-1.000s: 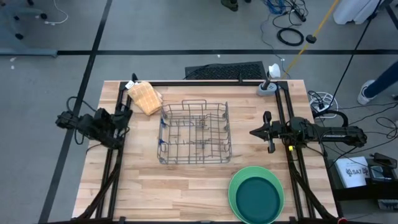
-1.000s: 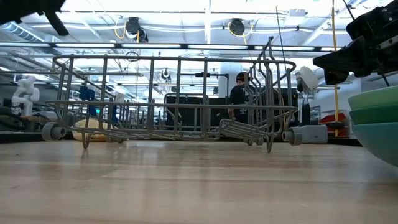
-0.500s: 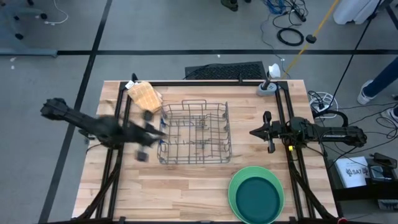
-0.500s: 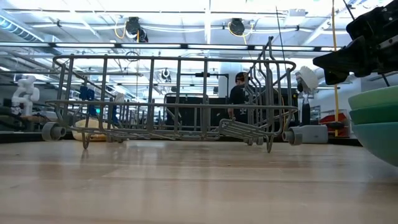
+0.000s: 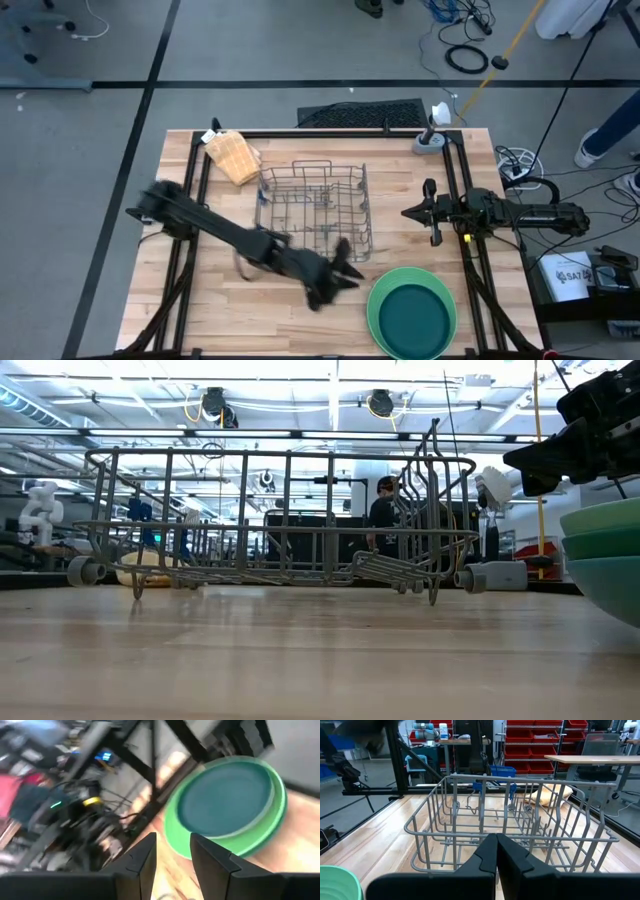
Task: Sort dishes
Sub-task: Put the green plate in the dish rack
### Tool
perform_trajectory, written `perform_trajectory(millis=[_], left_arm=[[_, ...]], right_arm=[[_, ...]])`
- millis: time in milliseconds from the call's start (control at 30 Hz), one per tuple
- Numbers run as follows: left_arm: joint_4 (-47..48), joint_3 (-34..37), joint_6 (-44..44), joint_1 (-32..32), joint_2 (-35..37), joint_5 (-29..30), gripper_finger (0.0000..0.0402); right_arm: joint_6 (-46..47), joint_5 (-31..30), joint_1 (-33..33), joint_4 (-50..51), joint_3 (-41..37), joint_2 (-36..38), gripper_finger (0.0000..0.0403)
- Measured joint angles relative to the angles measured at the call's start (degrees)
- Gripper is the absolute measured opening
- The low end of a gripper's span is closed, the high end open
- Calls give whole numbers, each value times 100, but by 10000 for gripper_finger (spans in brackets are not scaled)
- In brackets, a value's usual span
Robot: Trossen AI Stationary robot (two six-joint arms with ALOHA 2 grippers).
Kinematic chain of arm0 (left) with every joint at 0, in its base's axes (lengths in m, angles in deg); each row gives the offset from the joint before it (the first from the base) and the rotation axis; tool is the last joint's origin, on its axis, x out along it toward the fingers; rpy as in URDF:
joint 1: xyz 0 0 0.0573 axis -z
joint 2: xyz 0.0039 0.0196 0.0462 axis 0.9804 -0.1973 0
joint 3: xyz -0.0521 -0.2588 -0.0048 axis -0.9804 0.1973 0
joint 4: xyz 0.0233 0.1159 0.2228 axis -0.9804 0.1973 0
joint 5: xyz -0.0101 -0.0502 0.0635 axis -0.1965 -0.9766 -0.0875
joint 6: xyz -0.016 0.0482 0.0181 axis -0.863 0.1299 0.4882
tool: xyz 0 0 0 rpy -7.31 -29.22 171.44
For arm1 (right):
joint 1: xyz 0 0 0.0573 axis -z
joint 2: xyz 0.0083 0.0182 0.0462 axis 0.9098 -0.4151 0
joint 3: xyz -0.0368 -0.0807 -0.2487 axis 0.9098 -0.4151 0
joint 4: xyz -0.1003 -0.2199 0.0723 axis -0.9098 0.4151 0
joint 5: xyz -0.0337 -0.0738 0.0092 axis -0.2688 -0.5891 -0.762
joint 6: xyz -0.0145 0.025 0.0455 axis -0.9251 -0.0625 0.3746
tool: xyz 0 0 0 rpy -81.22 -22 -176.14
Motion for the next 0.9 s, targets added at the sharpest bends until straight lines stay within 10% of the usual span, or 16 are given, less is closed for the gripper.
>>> perform_trajectory(millis=[400,900], left_arm=[[2078,-3339,1048,91,-2595,-193,130],[2433,-3887,2345,299,-3622,-256,130]], right_arm=[[0,1,0,-1,2,2,0],[-2,1,1,-1,-1,0,0]])
